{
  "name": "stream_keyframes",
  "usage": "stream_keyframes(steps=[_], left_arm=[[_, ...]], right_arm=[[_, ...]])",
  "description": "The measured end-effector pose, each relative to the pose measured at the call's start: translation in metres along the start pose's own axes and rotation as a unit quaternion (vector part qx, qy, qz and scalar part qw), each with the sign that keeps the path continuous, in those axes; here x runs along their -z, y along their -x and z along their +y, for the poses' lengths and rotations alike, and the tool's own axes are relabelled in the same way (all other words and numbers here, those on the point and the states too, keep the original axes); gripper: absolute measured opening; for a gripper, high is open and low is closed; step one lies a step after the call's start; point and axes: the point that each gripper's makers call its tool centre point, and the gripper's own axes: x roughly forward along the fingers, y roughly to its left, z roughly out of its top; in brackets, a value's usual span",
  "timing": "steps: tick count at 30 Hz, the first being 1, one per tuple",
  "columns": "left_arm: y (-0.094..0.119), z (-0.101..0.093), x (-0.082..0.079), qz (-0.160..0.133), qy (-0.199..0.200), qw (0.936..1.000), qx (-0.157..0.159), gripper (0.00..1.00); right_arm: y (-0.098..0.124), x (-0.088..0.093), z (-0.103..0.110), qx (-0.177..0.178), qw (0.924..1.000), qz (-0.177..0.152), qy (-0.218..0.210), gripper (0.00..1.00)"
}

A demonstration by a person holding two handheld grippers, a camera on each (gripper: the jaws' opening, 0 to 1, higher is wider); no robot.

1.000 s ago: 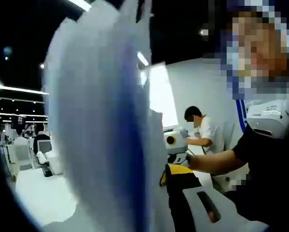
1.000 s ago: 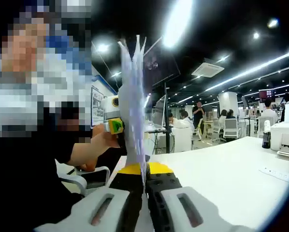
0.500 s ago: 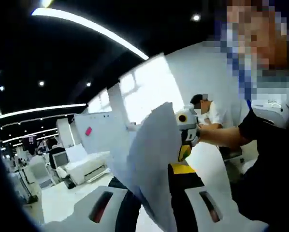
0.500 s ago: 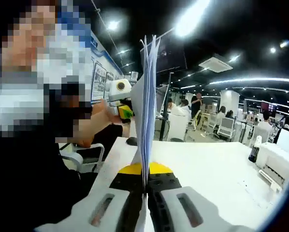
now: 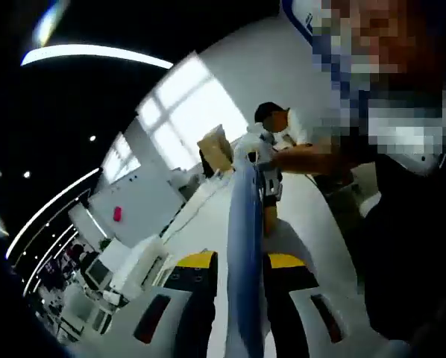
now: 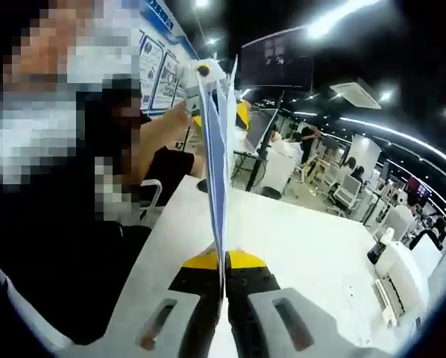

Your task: Organize the stack of printing papers by aligning and flattening the scattered papers on the table

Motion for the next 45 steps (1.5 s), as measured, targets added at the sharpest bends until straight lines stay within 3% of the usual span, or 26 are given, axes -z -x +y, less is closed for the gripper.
stream_keyframes(steps=[3, 6, 9, 13, 15, 17, 18, 22, 23, 24, 27, 31, 32, 33, 34, 36, 39, 42, 45], left_arm=[[-0.011, -0.005, -0.001, 0.016, -0.012, 0.9998, 0.009, 0.24], [-0.018, -0.011, -0.001, 0.024, -0.016, 0.9995, 0.011, 0.06], [-0.019, -0.011, -0.003, 0.009, -0.018, 0.9998, -0.006, 0.06], [-0.018, -0.01, -0.004, -0.013, -0.016, 0.9993, -0.032, 0.05], [-0.016, -0.008, -0.006, -0.021, -0.012, 0.9988, -0.043, 0.05], [-0.008, -0.002, -0.012, -0.047, 0.006, 0.9972, -0.058, 0.05], [-0.004, 0.001, -0.015, -0.06, 0.015, 0.9959, -0.065, 0.05], [0.009, 0.014, -0.026, -0.106, 0.035, 0.9897, -0.09, 0.05], [0.012, 0.015, -0.028, -0.115, 0.042, 0.9882, -0.093, 0.05], [0.02, 0.021, -0.036, -0.147, 0.061, 0.9816, -0.106, 0.05], [0.032, 0.028, -0.048, -0.197, 0.088, 0.9694, -0.117, 0.05], [0.044, 0.035, -0.055, -0.258, 0.136, 0.9506, -0.106, 0.05], [0.044, 0.035, -0.054, -0.269, 0.153, 0.9462, -0.096, 0.05], [0.043, 0.037, -0.05, -0.275, 0.169, 0.9418, -0.095, 0.05], [0.041, 0.038, -0.046, -0.278, 0.177, 0.9391, -0.097, 0.05], [0.037, 0.038, -0.039, -0.28, 0.189, 0.9362, -0.096, 0.05], [0.029, 0.04, -0.019, -0.282, 0.224, 0.9261, -0.113, 0.05], [0.021, 0.043, 0.008, -0.267, 0.235, 0.9229, -0.146, 0.05], [0.008, 0.041, 0.041, -0.249, 0.253, 0.9183, -0.175, 0.05]], right_arm=[[-0.002, -0.001, 0.001, 0.003, 0.9997, 0.019, 0.015, 0.0], [-0.001, 0.0, 0.0, 0.006, 0.9994, 0.025, 0.021, 0.0], [0.001, 0.001, -0.004, 0.02, 0.9991, 0.025, 0.026, 0.0], [0.007, -0.003, -0.01, 0.052, 0.9974, -0.011, 0.048, 0.01], [0.009, -0.006, -0.01, 0.06, 0.9965, -0.03, 0.05, 0.11], [0.01, -0.006, -0.01, 0.062, 0.9964, -0.035, 0.046, 0.26], [0.02, 0.001, -0.01, 0.057, 0.9955, -0.072, -0.023, 0.31], [0.033, 0.002, -0.011, 0.056, 0.9879, -0.128, -0.067, 0.41], [0.04, 0.003, -0.011, 0.055, 0.9828, -0.157, -0.08, 0.43], [0.049, 0.003, -0.014, 0.066, 0.9761, -0.186, -0.091, 0.45], [0.069, 0.006, -0.017, 0.075, 0.957, -0.253, -0.121, 0.46], [0.094, 0.008, -0.031, 0.088, 0.9173, -0.353, -0.161, 0.44], [0.095, 0.008, -0.032, 0.088, 0.9142, -0.359, -0.165, 0.43], [0.098, 0.008, -0.034, 0.088, 0.9042, -0.379, -0.175, 0.4], [0.097, 0.01, -0.033, 0.082, 0.9045, -0.38, -0.176, 0.34], [0.096, 0.007, -0.027, 0.075, 0.9045, -0.387, -0.162, 0.1], [0.094, 0.007, -0.025, 0.083, 0.9044, -0.387, -0.16, 0.01], [0.085, 0.025, -0.035, 0.125, 0.9172, -0.337, -0.171, 0.0], [0.077, 0.041, -0.045, 0.16, 0.9232, -0.294, -0.19, 0.0]])
